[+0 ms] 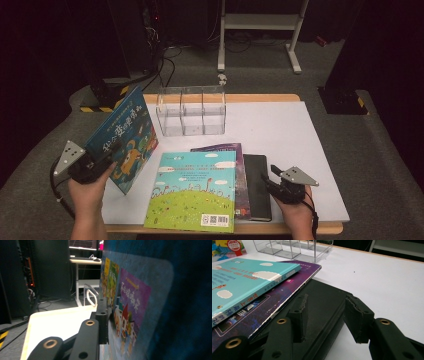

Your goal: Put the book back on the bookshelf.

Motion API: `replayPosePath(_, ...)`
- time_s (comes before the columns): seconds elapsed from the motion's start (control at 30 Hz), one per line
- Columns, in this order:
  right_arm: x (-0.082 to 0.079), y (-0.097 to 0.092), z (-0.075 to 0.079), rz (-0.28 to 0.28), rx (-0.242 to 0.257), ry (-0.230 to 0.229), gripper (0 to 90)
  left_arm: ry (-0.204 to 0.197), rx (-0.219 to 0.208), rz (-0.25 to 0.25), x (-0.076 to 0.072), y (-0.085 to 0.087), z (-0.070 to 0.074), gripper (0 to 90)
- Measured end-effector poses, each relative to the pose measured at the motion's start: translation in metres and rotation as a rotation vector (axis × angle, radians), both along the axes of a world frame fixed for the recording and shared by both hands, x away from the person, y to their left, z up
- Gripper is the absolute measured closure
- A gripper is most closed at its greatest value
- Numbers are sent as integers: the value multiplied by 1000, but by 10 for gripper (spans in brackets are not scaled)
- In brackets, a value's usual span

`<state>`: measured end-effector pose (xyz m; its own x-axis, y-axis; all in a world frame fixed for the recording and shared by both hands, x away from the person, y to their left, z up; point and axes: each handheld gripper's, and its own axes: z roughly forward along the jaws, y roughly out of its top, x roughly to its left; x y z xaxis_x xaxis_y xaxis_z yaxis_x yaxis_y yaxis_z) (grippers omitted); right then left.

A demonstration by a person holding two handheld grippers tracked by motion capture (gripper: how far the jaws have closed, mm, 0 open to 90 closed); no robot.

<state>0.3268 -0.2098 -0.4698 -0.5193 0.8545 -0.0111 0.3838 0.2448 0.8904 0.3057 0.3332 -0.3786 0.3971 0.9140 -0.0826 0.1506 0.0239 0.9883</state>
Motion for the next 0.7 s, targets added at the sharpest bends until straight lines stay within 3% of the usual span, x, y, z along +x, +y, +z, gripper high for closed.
replayPosePath(0.07, 1, 2, 0, 4, -12, 0, 535, -7, 26, 12, -1, -3, 1, 751)
replayPosePath(0.17, 4, 2, 3, 8, -50, -4, 533, 3, 19, 12, -1, -3, 3, 749)
replayPosePath(0.23, 6, -1, 4, 14, -44, 6, 534, -2, 40, 31, -2, -4, 1, 760)
replayPosePath(0.4, 8, -10, -1, 38, -52, 24, 536, -1, 43, 78, -2, -2, 1, 810)
replayPosePath(0.57, 4, -18, -10, 57, -13, 35, 542, 14, 66, 87, -2, -4, 7, 828)
replayPosePath(0.7, 0, -23, -7, 57, 27, 20, 551, 38, 65, 85, 3, -11, 23, 832)
